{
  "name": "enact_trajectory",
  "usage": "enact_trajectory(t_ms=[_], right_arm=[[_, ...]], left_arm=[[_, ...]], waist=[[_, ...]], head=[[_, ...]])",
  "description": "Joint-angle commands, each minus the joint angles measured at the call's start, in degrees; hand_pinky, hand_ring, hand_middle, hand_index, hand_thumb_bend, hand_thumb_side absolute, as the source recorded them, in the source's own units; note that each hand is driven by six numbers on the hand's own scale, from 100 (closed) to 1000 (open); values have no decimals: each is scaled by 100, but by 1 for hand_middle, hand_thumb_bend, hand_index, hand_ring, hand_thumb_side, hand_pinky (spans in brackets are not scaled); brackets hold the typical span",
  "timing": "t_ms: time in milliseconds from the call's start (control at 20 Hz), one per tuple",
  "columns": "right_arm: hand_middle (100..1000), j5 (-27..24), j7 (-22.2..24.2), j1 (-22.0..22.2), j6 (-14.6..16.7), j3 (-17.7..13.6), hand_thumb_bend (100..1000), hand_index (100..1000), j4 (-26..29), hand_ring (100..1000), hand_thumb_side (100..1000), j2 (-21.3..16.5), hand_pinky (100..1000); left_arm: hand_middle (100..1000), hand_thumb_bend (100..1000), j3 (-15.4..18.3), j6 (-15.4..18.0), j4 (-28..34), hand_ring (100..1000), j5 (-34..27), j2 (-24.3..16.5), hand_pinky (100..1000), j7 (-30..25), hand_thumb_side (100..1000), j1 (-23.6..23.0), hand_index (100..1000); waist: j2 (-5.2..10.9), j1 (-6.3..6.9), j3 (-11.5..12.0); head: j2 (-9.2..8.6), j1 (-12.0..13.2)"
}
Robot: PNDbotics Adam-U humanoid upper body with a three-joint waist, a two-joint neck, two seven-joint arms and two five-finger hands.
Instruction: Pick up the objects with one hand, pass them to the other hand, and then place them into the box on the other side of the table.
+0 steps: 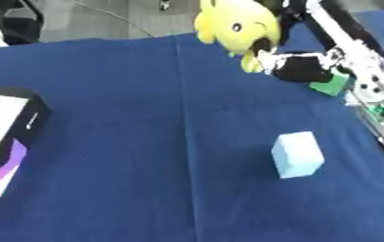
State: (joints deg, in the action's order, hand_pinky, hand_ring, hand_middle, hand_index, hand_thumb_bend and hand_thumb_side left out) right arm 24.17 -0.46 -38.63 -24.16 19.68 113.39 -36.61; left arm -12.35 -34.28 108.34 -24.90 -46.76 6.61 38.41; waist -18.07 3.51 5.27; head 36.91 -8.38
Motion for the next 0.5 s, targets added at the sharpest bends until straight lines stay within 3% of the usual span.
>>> enact_trajectory(t_ms=[50,500], right_arm=[[330,710,-26,-121,182,240,100,452,120,542,100,282,787],[343,2210,126,-215,448,892,100,456,120,505,100,944,612]], left_arm=[[726,573,-178,-443,375,844,72,-294,814,-297,644,182,865],[739,551,-685,-1105,624,846,134,-277,814,-797,688,527,864]], waist=[[176,-9,-2],[166,-26,8]], head=[[106,37],[139,-13]])
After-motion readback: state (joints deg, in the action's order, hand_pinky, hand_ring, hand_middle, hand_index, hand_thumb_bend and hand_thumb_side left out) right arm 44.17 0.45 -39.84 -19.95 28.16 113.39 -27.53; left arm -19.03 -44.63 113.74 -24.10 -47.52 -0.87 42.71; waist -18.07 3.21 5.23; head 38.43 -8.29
